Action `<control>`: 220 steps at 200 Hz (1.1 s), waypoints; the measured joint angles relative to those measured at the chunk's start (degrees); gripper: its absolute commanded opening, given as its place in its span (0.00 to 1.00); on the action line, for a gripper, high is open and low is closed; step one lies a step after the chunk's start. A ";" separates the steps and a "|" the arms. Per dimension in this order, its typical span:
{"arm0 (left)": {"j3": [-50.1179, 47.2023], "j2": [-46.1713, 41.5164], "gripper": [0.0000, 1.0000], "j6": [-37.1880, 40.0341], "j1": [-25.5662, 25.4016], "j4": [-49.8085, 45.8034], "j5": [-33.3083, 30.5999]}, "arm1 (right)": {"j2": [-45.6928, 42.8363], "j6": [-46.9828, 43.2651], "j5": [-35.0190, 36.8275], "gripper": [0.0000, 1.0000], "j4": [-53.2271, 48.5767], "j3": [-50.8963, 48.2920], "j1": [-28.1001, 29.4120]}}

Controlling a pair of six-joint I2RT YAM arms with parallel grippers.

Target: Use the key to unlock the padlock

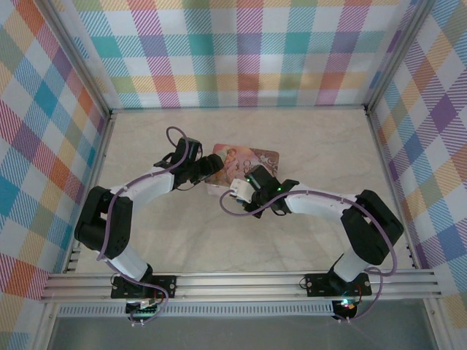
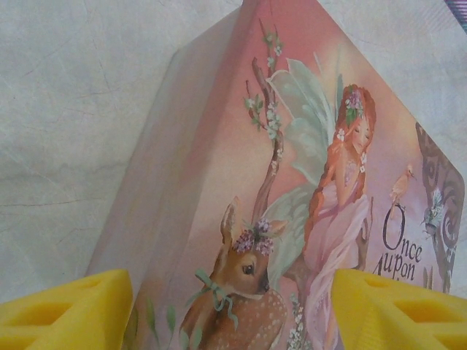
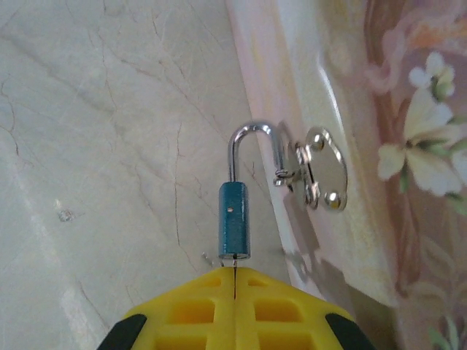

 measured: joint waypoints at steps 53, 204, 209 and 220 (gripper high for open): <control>0.00 0.00 0.72 -0.02 0.00 0.00 1.07 | -0.02 -0.87 -0.04 0.00 3.52 0.26 0.00; -2.78 -4.57 0.74 -0.22 1.25 0.00 -0.35 | -8.92 1.79 0.26 0.00 3.23 -3.67 3.39; -3.06 -5.11 0.74 -0.22 1.38 -0.02 -0.48 | -9.42 2.05 0.31 0.00 3.23 -4.04 3.39; -3.76 -6.19 0.74 -0.22 1.44 0.00 -0.52 | -10.60 2.51 0.70 0.00 3.17 -4.81 3.39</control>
